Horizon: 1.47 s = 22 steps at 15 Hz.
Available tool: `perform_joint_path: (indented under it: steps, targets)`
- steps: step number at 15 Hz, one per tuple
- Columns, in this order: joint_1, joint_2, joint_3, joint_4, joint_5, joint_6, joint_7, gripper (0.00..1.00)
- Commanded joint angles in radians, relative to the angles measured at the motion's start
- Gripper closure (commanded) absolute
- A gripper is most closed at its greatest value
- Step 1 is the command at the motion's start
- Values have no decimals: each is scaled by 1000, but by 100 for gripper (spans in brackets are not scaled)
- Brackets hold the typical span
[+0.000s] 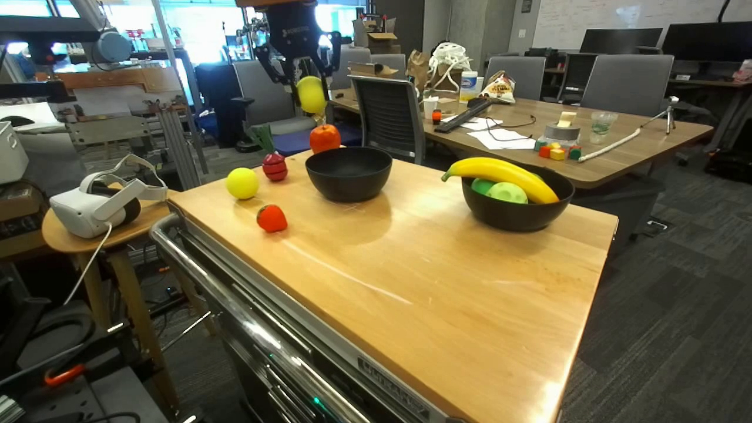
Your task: Remove the fruits from the bowls
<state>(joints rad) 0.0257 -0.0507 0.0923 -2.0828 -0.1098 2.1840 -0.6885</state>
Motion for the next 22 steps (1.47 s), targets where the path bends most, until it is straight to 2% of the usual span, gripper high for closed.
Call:
perform_joint_path:
  steps: [1, 4, 6, 11, 16, 22]
  targets:
    - [40, -194, -5, -192, 12, 30, 31, 76]
    - [72, -260, -5, -340, 20, 85, 125, 76]
    - [84, -266, 1, -439, -6, 168, 212, 76]
    - [97, -234, 14, -574, -50, 323, 342, 76]
    - [93, -208, 25, -591, -117, 376, 408, 76]
    - [92, -127, 19, -568, -123, 394, 402, 76]
